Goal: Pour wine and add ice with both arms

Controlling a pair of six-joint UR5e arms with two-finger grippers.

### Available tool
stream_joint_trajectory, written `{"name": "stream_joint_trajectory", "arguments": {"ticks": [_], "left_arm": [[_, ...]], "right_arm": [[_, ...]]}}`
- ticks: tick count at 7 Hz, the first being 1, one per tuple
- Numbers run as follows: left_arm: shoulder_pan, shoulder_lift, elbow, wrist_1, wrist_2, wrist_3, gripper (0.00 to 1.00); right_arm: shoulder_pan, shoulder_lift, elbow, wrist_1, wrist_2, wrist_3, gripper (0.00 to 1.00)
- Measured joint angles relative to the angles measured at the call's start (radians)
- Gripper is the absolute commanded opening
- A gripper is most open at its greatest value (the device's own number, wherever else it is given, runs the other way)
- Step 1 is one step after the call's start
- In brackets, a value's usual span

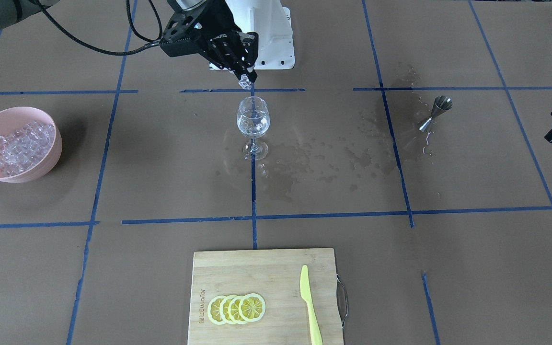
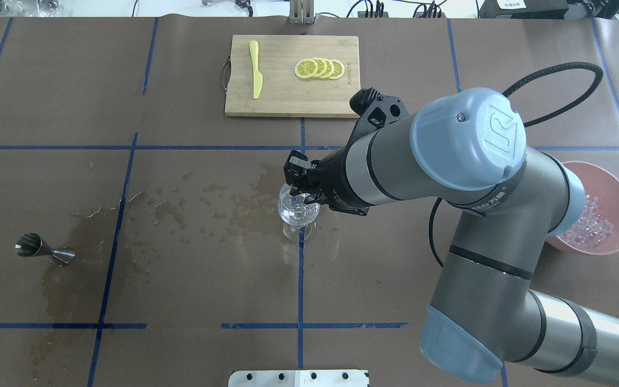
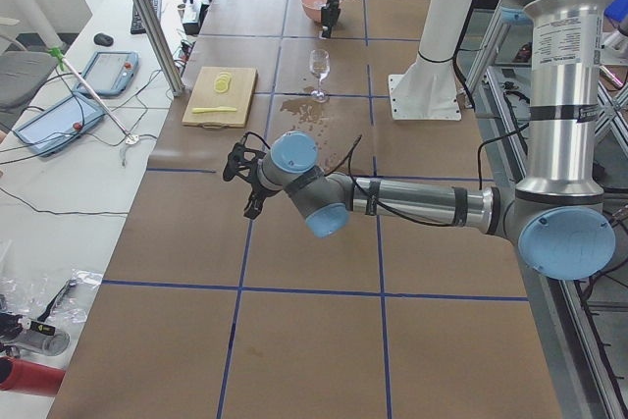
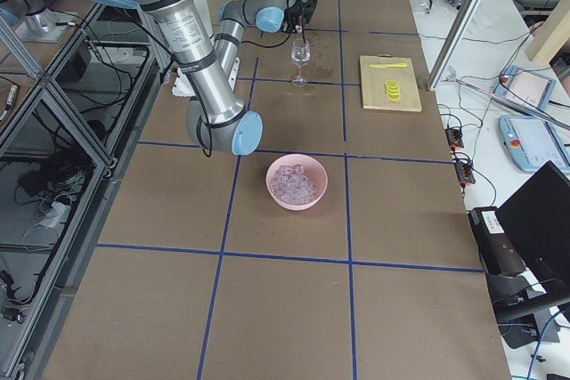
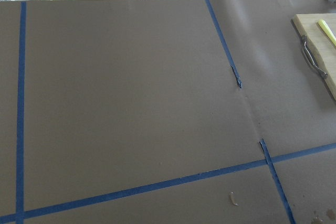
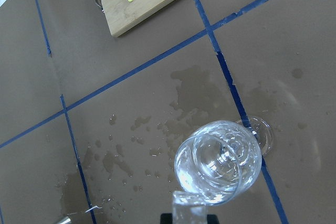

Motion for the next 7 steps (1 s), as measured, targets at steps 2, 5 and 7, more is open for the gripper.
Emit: {"name": "stream_joint_trajectory", "arguments": {"ticks": [2,5,7], "left_arm": [[0.0,0.016,-0.001,-0.024,0.01,0.0,1.0],[0.0,0.04,-0.001,-0.055,0.028,0.0,1.0],[-0.001,0.044,0.004,-0.056,0.03,0.037,1.0]], "right_arm": [[-0.001,0.003,-0.012,-0.001,0.0,0.001,0.53],[0.007,-0.001,-0.013,-0.003,0.002,-0.002,0.56],[0.06,-0.074,0.018,0.0,0.041,-0.017,0.58]]}}
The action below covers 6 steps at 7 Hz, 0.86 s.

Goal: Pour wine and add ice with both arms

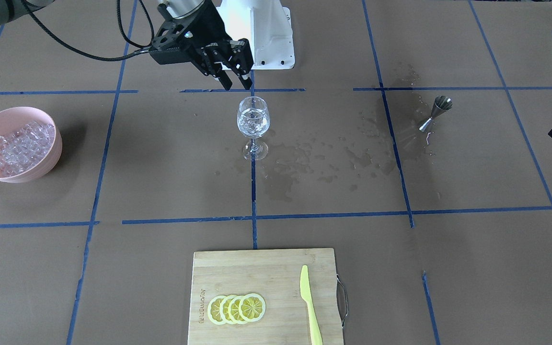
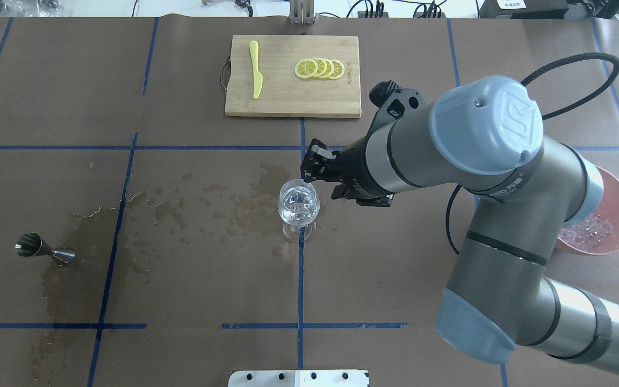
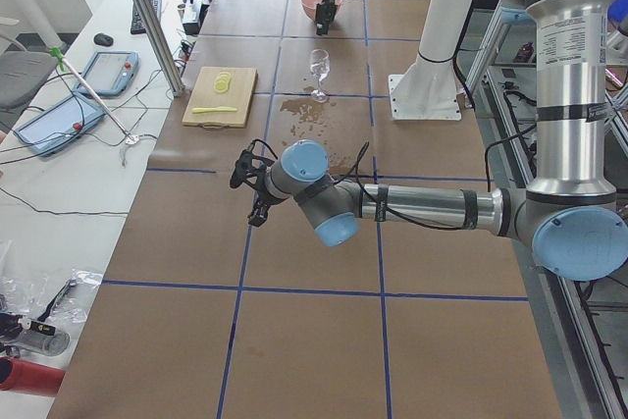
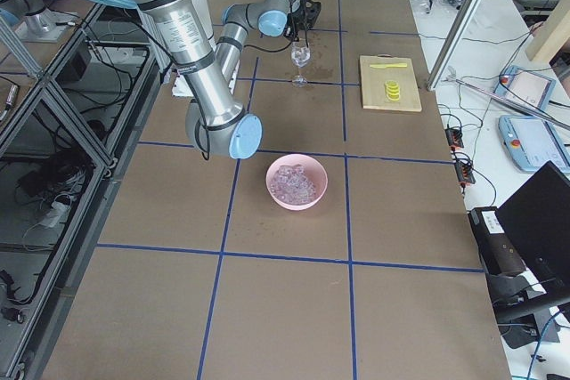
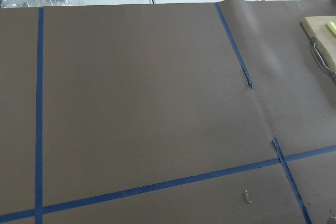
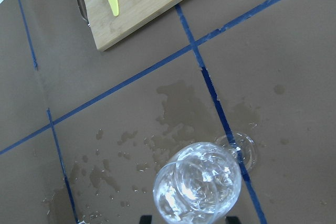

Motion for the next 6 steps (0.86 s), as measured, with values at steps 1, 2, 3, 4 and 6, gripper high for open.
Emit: {"name": "stream_joint_trajectory", "arguments": {"ticks": [1,2,3,4,6], "left_arm": [[-0.001,0.001,0.01,0.001,0.005,0.072,1.0],[-0.003,0.001,0.025,0.002,0.029,0.165,1.0],[-0.006,0.0,0.041,0.004,0.071,0.253,1.0],[-0.022,-0.002,0.061,0.007,0.108,0.336,1.0],[-0.097,-0.008,0.097,0.055,0.142,0.499,1.0]], "right_arm": [[0.044,-0.067,0.015,0.006,0.033,-0.039,0.58],[0.096,-0.143,0.021,0.01,0.068,-0.126,0.58],[0.161,-0.226,0.023,0.012,0.112,-0.25,0.59],[0.24,-0.306,0.022,0.012,0.165,-0.392,0.61],[0.447,-0.428,-0.019,0.007,0.285,-0.72,1.0]]}}
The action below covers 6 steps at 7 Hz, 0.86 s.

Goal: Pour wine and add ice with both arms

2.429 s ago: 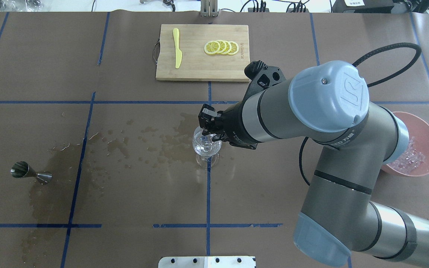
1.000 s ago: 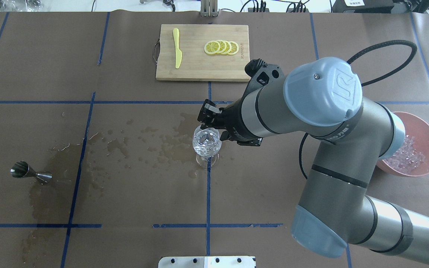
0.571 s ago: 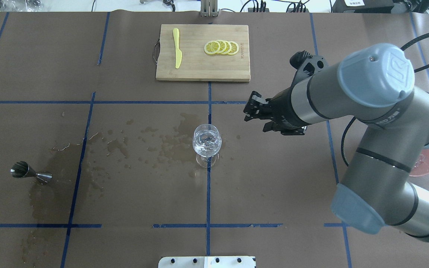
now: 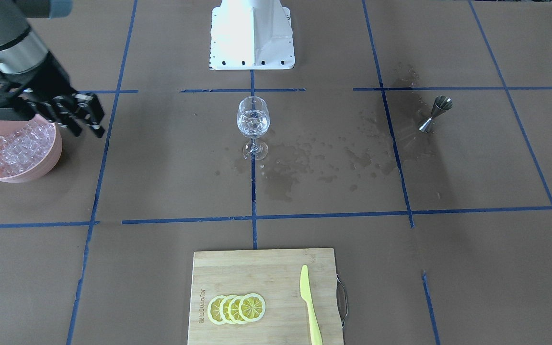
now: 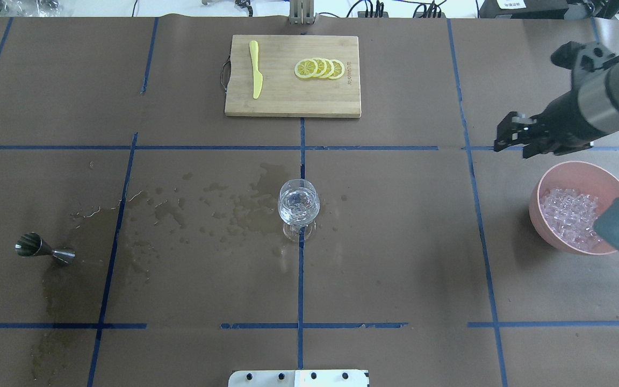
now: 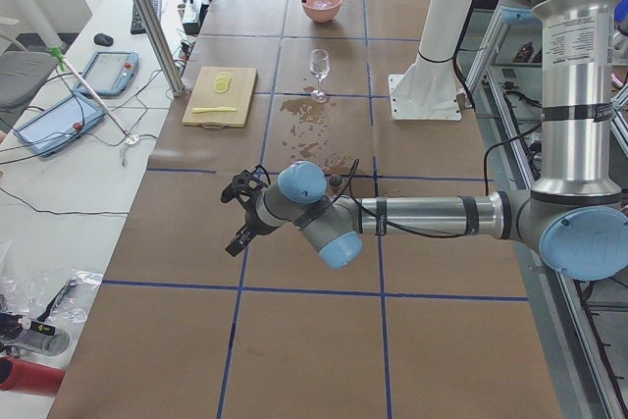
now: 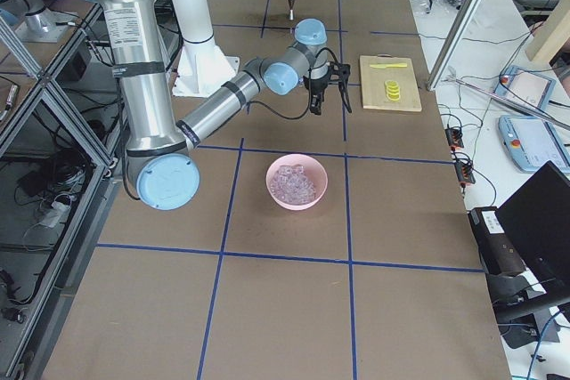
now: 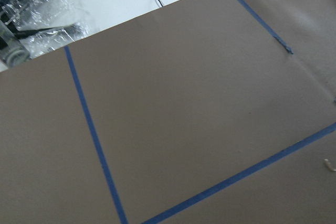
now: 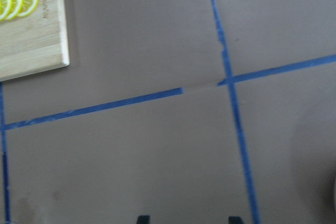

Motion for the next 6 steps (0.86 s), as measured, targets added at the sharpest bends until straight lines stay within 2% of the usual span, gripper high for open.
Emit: {"name": "stream_joint_trajectory", "arguments": {"ticks": [1,3,5,6], "left_arm": [[-0.039,-0.008,0.001,0.074,0.001,0.075,1.0],[-0.112,-0.052,-0.045,0.345,-0.031,0.165,1.0],[-0.145,-0.041,-0.149,0.65,-0.174,0.181,1.0],[-0.14,-0.003,-0.178,0.727,-0.227,0.181,1.0]], "right_arm": [[0.107,-0.041,-0.04,-0.005,0.041,-0.16,1.0],[0.297,-0.102,-0.114,-0.053,0.063,-0.516,1.0],[0.411,-0.121,-0.146,-0.225,0.058,-0.849,1.0],[0.439,-0.139,-0.172,-0.28,0.065,-0.956,1.0]]}}
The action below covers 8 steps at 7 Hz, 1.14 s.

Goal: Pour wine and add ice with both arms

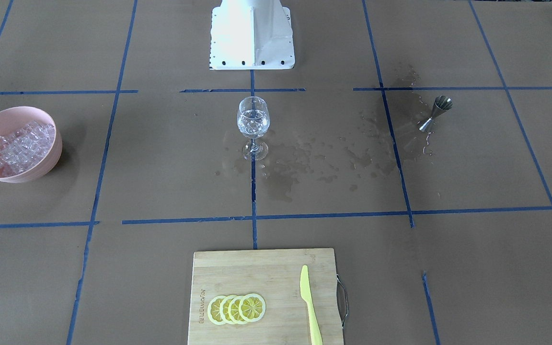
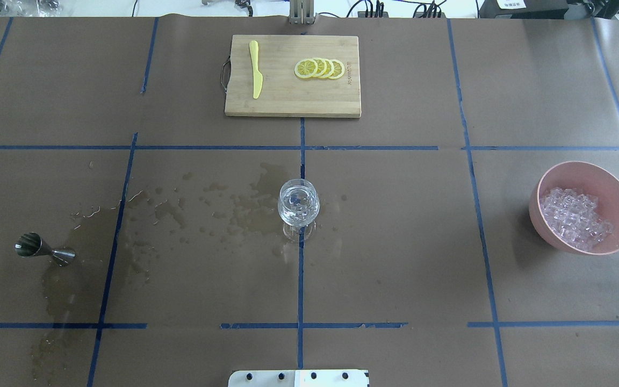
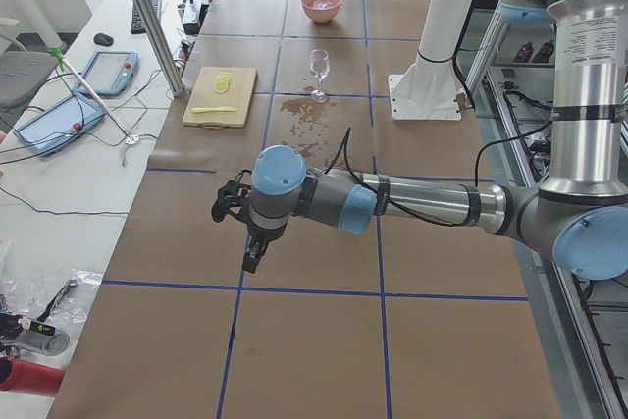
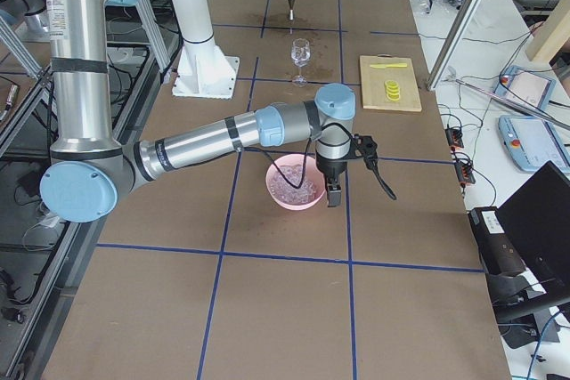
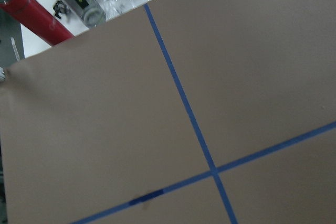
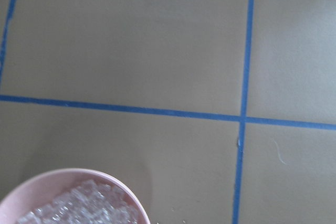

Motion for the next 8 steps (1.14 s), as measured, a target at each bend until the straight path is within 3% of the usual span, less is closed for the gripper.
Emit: {"name": "stream_joint_trajectory", "arguments": {"ticks": [3,5,8], "left_arm": [[0.051,0.072,0.016,-0.006,-0.001,0.0,1.0],[0.062,0.052,0.045,-0.025,0.008,0.003,1.0],[0.073,0.07,0.009,0.049,0.011,0.003,1.0]], "right_arm": [[0.028,-0.048,-0.051,-0.026,0.036,-0.083,1.0],[0.038,-0.054,-0.056,-0.014,0.074,-0.088,1.0],[0.041,-0.068,-0.07,0.037,0.087,-0.083,1.0]]}}
